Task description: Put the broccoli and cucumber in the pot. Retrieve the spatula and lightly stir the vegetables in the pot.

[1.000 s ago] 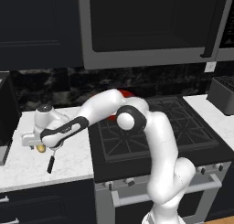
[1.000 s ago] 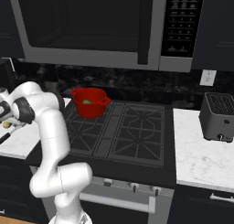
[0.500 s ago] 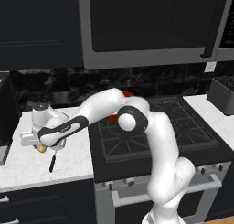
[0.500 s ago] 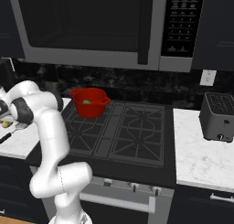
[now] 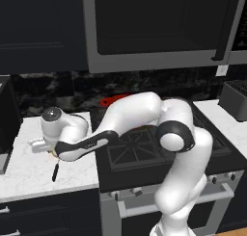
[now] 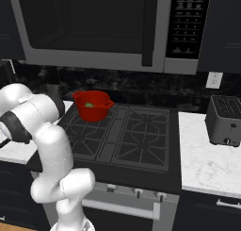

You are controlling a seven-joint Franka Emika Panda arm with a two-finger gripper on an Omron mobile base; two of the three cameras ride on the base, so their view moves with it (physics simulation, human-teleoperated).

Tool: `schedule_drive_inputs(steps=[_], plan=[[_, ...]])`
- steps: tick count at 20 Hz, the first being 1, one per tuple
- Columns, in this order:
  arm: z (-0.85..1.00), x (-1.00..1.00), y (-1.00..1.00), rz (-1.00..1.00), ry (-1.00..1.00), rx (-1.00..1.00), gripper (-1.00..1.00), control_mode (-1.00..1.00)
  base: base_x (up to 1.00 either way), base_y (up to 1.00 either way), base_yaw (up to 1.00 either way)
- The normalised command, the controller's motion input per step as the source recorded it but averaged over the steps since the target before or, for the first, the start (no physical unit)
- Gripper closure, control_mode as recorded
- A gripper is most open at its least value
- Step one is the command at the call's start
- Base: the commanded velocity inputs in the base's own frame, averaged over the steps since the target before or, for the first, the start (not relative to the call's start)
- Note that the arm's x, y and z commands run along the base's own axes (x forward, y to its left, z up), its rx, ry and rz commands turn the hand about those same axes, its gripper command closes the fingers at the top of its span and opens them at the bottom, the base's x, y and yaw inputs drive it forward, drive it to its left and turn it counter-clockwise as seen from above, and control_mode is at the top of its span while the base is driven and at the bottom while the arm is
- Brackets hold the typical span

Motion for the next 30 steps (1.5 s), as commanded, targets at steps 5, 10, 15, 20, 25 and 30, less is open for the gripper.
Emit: schedule_drive_inputs(steps=[5,10,15,20,25,30], plan=[[0.97,-0.12,-1.00,-0.03,-0.05,0.01,1.00,-1.00,0.00,0.00,0.00],[0.98,0.01,-1.00,-0.11,0.00,0.05,1.00,-1.00,0.00,0.00,0.00],[0.58,0.43,-1.00,-0.17,0.05,0.02,1.00,-1.00,0.00,0.00,0.00],[0.14,0.52,-1.00,-0.19,0.10,0.03,1.00,-1.00,0.00,0.00,0.00],[0.00,0.65,-0.86,-0.21,0.12,0.07,1.00,-1.00,0.00,0.00,0.00],[-0.16,0.31,-0.36,-0.06,0.02,0.00,1.00,-1.00,0.00,0.00,0.00]])
